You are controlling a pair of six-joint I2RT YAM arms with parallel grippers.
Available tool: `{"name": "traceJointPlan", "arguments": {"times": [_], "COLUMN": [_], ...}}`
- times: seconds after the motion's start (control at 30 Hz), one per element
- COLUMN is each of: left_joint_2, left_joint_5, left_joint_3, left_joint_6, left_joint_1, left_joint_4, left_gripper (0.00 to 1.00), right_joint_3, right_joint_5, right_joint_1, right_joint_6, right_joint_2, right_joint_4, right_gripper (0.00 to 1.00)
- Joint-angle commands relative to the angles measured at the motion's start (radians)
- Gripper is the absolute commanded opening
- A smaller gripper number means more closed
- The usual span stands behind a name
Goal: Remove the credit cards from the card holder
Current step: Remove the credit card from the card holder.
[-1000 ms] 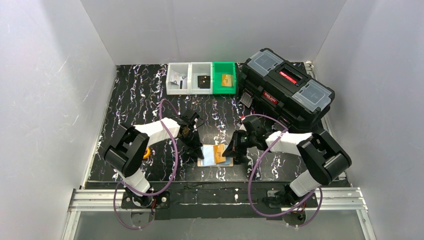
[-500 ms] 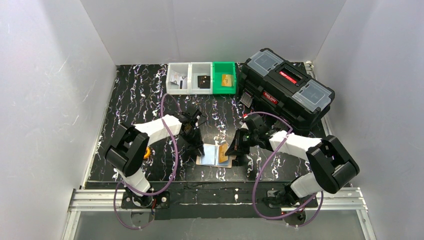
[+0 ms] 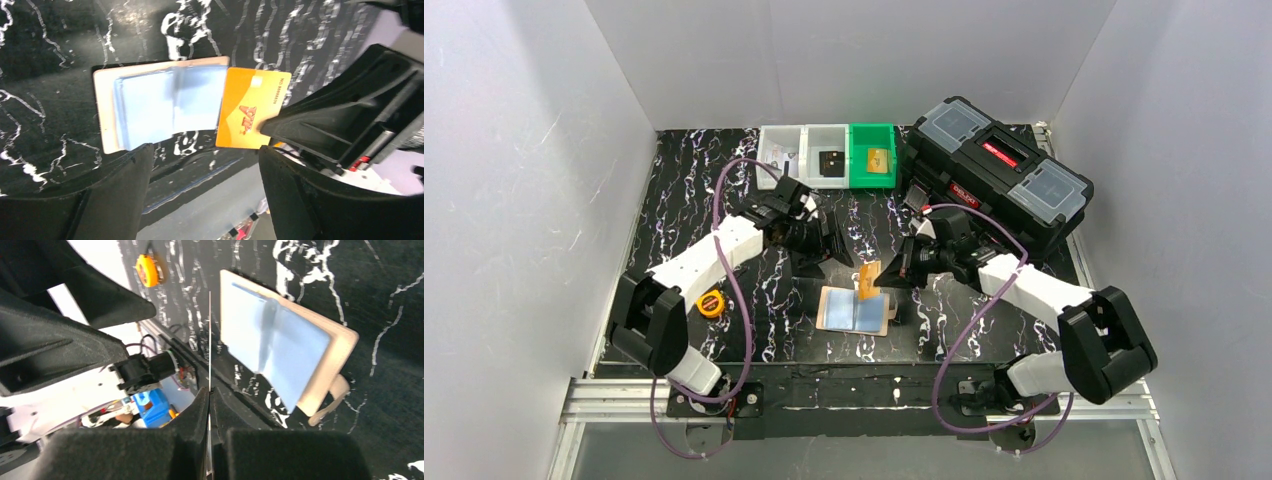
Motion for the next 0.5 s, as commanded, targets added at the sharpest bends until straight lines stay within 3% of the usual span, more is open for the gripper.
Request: {"name": "traceJointPlan", "arguments": {"times": [0.0,0.33,0.47], "left_joint_2": [-0.073,-0.106,-0.108], "left_joint_5": [0.168,0.387,0.431], "left_joint_3": [0.003,-0.104,-0.149], "left_joint_6": [-0.038,-0.223,-0.291], "left_joint_1": [0.049,0.095,0.095], "left_joint_4": [0.076,0.364,0.473], "left_gripper": [0.76,0.75,0.69], "right_joint_3": [0.048,0.065,0.062], "right_joint_5": [-0.125,-0.253,-0.271], "right_joint_1": [-0.041,-0.073,-0.073], "right_joint_6": [0.077,0.24,0.277], "right_joint_2": [-0.063,-0.088,-0.076], "right_joint_4": [0.095,0.287,0.339], "right_gripper": [0.01,0.01,0.01]}}
